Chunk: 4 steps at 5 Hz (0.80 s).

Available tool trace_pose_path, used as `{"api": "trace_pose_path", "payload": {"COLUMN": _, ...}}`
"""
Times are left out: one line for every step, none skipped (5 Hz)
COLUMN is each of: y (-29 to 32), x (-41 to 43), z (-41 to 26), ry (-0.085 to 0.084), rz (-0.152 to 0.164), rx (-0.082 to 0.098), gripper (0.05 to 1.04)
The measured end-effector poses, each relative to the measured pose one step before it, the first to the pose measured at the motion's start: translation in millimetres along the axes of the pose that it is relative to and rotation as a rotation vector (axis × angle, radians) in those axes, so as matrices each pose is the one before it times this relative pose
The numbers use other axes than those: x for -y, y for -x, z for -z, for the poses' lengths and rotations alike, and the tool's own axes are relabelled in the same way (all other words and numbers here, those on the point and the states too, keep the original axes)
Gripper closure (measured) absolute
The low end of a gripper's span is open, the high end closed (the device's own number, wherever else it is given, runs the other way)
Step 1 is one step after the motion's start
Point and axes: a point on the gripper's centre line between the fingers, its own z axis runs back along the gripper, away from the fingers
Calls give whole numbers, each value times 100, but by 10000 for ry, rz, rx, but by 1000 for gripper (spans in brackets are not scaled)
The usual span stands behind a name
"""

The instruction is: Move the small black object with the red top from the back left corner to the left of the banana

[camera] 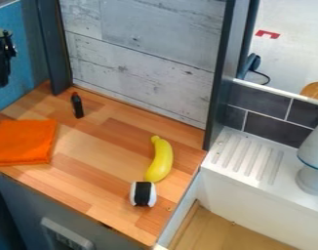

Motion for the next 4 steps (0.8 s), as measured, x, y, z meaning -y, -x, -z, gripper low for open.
{"api": "trace_pose_path", "payload": {"y": 268, "x": 27, "z": 758, "ry": -12, "rz": -58, "rx": -292, "gripper": 83}}
{"api": "trace_pose_path", "payload": {"y": -696, "x": 1179, "z": 1831, "ry": -62, "rz": -192, "rx": -188, "gripper": 83}}
{"api": "trace_pose_path", "payload": {"y": -2016, "x": 1735, "z": 1198, "ry": 130, "rz": -363, "rx": 213, "gripper": 83}}
{"api": "trace_pose_path", "payload": {"y": -1959, "x": 1893, "z": 1122, "ry": 122, "rz": -300, "rx": 242, "gripper": 83}}
